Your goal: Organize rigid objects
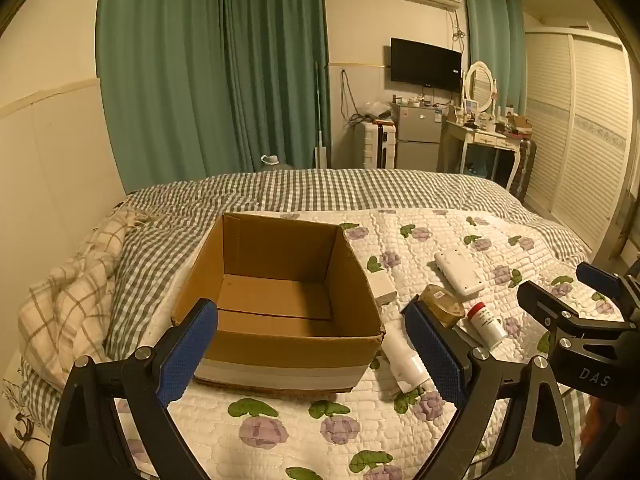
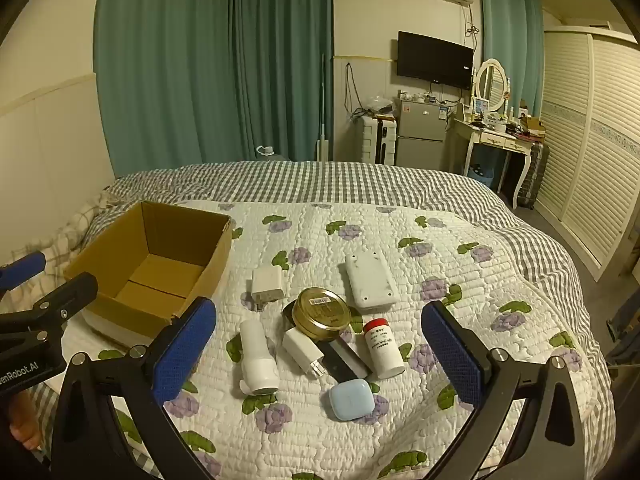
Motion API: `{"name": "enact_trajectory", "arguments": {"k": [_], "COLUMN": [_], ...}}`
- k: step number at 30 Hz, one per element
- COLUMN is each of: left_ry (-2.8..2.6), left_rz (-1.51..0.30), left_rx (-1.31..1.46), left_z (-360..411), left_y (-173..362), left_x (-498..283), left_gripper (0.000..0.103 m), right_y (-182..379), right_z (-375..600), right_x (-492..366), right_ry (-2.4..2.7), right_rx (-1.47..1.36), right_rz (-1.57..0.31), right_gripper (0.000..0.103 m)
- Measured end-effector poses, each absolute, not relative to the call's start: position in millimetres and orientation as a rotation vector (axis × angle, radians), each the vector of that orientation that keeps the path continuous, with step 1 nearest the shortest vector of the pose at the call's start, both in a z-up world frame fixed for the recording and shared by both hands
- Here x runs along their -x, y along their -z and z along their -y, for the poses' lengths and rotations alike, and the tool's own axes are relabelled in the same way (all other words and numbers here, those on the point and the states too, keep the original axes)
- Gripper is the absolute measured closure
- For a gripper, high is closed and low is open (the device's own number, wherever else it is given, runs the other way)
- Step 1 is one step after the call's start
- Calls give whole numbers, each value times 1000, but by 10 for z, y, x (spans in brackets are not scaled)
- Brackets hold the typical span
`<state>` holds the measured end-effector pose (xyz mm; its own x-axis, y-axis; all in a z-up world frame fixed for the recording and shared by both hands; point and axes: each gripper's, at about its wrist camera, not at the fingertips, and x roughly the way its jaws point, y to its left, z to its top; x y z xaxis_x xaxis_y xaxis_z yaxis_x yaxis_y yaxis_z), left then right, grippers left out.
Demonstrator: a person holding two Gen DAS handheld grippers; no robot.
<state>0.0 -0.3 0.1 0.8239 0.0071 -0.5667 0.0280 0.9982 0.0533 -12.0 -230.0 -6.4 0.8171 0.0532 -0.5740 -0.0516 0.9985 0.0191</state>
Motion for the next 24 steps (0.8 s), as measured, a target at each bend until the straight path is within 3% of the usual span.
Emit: {"name": "enact_trajectory", "arguments": {"k": [24], "left_ry": [15], "left_rz": [-608], "left_rx": [-61], "left_z": [4], "left_y": [3], "left_x": [9], "left_gripper": [6], "right_y": [91], "right_z": [2294], "right_x": [118], "right_ry": [-56], "right_rx": [3], "right_rz": [-618], "right_gripper": [0]}}
